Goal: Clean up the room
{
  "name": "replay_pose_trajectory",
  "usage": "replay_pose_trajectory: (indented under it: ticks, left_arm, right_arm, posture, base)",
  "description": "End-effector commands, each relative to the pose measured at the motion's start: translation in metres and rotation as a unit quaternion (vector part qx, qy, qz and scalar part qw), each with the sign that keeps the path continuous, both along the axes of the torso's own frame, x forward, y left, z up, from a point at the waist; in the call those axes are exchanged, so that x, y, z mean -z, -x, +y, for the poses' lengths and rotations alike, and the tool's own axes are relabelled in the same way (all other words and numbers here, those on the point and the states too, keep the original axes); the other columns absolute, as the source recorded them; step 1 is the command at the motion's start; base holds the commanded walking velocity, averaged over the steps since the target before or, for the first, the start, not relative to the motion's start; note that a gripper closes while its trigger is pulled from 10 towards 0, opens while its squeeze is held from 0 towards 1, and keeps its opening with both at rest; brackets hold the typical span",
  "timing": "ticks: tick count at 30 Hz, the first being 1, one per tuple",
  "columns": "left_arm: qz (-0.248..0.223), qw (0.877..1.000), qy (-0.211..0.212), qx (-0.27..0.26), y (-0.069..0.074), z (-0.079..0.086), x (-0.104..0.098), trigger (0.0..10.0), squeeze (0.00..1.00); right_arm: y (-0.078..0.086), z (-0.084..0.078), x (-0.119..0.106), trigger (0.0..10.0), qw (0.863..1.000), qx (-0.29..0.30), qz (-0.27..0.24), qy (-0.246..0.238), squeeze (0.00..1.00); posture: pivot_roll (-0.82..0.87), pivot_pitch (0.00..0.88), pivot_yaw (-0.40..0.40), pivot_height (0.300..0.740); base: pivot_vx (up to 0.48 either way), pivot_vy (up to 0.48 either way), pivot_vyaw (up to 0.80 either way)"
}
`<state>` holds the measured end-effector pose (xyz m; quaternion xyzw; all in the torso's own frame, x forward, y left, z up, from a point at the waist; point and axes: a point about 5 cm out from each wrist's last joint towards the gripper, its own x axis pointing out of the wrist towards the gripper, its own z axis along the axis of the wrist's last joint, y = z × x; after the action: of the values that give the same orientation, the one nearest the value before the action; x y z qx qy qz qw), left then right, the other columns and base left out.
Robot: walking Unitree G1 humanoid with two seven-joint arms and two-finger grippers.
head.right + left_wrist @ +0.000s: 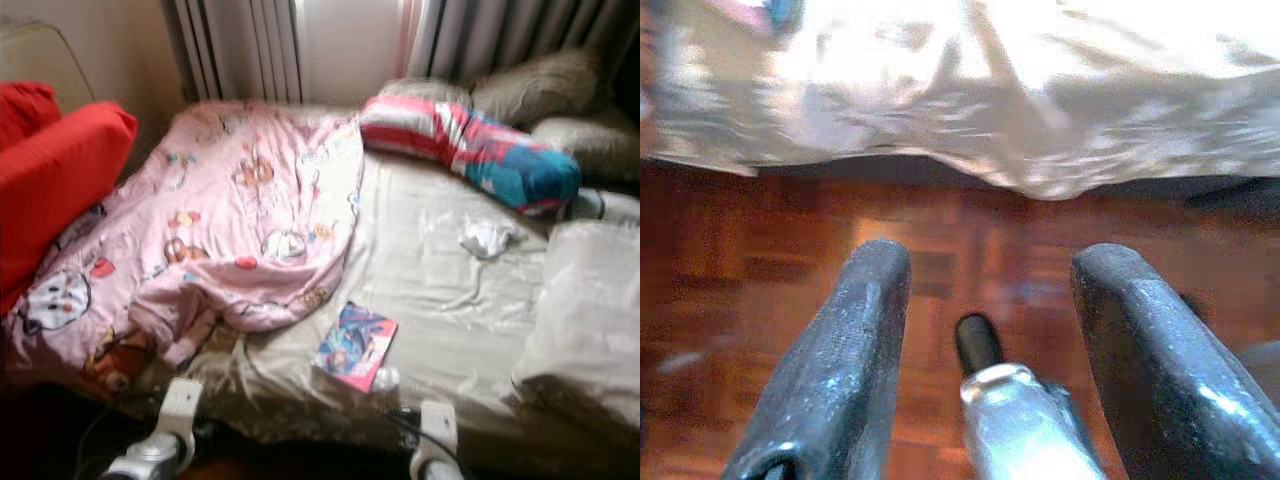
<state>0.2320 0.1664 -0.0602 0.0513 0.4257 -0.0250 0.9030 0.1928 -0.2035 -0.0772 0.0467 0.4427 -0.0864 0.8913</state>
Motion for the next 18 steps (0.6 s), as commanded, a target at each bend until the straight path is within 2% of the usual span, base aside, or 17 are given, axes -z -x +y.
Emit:
replay_pose_trajectory:
  ticks: [1, 18]
  left_arm:
    - [0.001, 1.000, -0.008, -0.011, 0.0003, 0.0091, -0.0005, 10.0, 0.00]
    - [-0.017, 0.999, 0.012, -0.040, 0.0001, 0.0087, -0.0012, 10.0, 0.00]
  right_arm:
    - [-0.0025, 0.0054, -0.0004, 10.0, 1.000, -0.001, -0.005, -0.006, 0.00]
    - [-0.0029, 0.0061, -0.0008, 10.0, 1.000, -0.006, -0.010, -0.012, 0.00]
  posture:
    - [-0.08, 0.028, -0.020, 0.740]
    - [-0.08, 0.023, -0.020, 0.740]
  base:
    - [0.000, 0.000, 0.00]
    - [0.000, 0.000, 0.00]
